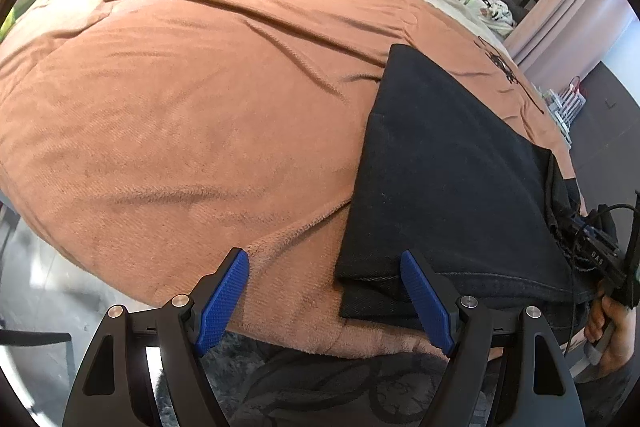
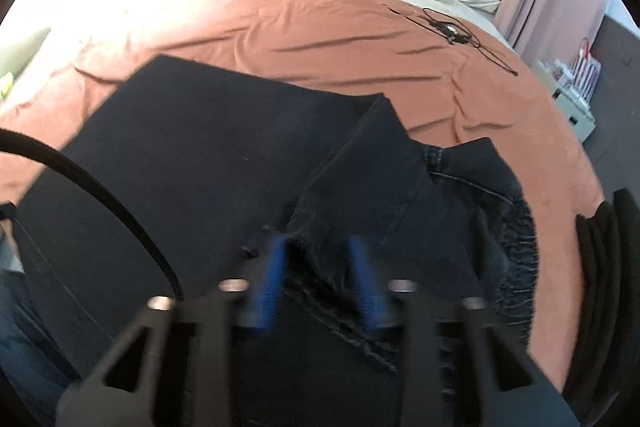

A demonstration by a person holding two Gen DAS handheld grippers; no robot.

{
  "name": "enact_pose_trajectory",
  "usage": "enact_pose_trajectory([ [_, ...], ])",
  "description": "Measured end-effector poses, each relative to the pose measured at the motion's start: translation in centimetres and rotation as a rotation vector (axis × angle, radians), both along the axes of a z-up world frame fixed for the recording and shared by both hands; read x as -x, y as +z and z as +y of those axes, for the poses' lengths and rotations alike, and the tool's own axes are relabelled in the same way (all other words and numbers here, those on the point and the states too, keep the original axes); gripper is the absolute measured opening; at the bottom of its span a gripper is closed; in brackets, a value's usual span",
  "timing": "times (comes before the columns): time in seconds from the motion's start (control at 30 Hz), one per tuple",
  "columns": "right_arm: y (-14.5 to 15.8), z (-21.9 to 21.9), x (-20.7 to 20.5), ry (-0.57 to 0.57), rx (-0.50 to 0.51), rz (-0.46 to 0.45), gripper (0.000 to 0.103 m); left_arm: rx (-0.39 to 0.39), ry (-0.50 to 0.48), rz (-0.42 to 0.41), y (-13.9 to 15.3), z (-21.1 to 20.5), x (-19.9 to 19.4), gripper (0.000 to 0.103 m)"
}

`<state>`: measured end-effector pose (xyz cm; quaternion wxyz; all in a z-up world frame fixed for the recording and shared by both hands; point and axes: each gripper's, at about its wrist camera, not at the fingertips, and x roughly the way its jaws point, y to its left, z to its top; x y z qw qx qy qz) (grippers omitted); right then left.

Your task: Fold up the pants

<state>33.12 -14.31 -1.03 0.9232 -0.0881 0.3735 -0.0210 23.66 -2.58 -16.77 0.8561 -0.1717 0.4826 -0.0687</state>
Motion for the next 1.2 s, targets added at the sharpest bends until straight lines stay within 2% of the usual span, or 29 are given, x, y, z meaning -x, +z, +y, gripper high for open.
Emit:
enact_pose_trajectory([
  [0.07,0.6,0.0,0.2,0.0,0.006,-0.016,0.007,0.006,0.003,0.005,-0.1,0.1,0.0,0.08],
  [0.13,1.6,-0.5,0.6,-0.013,0.009,-0.043,0.004,0.016,0.005,0.005,-0.2,0.2,0.0,0.08],
  [0.33,4.3,-3.9,2.0,-0.045,-0.028,-0.092,0.002,0.016,0.013,-0.005,-0.1,0.3,0.1,0.074],
  [0.47,5.8,-6.6,2.3,-0.065,-0.061,-0.107,0.002,0.046,0.031,0.002,-0.3,0.9,0.2,0.073],
  [0.63,7.1,-11.0,0.9,-0.097,-0.158,-0.076,0.002,0.055,0.033,-0.016,0.0,0.9,0.5,0.07],
  [0.8,7.7,-13.9,-1.0,-0.174,-0.123,-0.04,0.0,0.063,0.039,-0.018,0.0,1.1,0.5,0.07],
  [0.87,7.9,-15.1,-1.5,-0.214,-0.139,-0.048,0.0,0.064,0.038,-0.012,0.0,1.1,0.4,0.07],
  [0.97,7.8,-16.5,-1.5,-0.266,-0.209,-0.061,0.0,0.051,0.032,-0.014,0.1,0.8,0.4,0.07],
  [1.0,7.5,-16.7,-1.3,-0.251,-0.271,-0.057,0.001,0.047,0.032,-0.016,0.2,0.7,0.4,0.07],
  [1.07,6.5,-16.4,-1.1,-0.2,-0.34,-0.031,0.016,0.043,0.033,-0.015,0.2,0.6,0.3,0.07],
  [1.13,5.3,-15.9,-0.9,-0.178,-0.346,-0.001,0.057,0.042,0.034,-0.014,0.2,0.6,0.3,0.07],
  [1.2,4.1,-15.3,-0.7,-0.167,-0.337,0.008,0.065,0.044,0.037,-0.015,0.2,0.6,0.3,0.07],
])
